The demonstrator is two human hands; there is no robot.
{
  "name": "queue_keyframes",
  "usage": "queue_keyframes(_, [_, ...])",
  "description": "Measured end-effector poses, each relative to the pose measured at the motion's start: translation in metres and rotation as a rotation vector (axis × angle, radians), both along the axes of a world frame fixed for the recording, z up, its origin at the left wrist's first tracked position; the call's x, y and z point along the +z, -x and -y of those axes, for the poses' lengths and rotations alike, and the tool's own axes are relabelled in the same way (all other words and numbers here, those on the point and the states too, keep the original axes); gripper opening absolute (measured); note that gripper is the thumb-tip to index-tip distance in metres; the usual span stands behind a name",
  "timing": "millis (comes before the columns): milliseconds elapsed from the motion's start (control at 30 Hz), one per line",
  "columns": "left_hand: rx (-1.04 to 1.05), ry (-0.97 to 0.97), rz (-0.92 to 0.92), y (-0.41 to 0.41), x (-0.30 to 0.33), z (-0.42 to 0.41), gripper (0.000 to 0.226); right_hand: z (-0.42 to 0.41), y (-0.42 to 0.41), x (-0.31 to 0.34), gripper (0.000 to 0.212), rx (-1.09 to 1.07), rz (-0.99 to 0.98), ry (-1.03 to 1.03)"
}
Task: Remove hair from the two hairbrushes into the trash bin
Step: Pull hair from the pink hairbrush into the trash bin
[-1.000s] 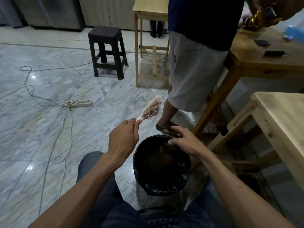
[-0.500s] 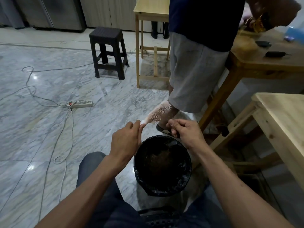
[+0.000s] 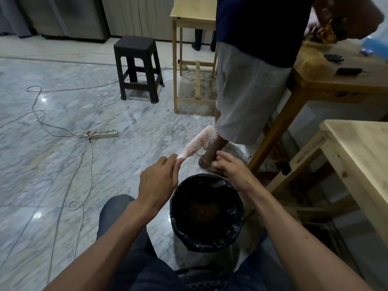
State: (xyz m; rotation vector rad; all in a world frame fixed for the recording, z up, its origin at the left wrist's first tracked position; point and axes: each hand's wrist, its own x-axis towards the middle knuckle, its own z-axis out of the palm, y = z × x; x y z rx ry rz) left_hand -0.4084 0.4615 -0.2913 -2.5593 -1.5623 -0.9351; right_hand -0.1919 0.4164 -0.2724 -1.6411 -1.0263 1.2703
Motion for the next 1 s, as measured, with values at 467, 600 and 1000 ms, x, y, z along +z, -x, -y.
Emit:
queue_keyframes(467, [0.068, -0.017, -0.013, 0.003, 0.004, -0.005, 0.035, 0.005, -0.015, -0.019, 0.009, 0.041, 0.458, 0.057])
queue_keyframes(600, [0.052, -0.01, -0.012, -0.002, 0.003, -0.001, 0.038, 0.002, -0.011, -0.011, 0.034, 0.177, 0.431, 0.105])
queue_keyframes(1000, [-0.035, -0.089, -0.101, -0.002, 0.0, 0.002, 0.037, -0.009, 0.001, -0.016, 0.018, -0.076, -0.127, -0.103])
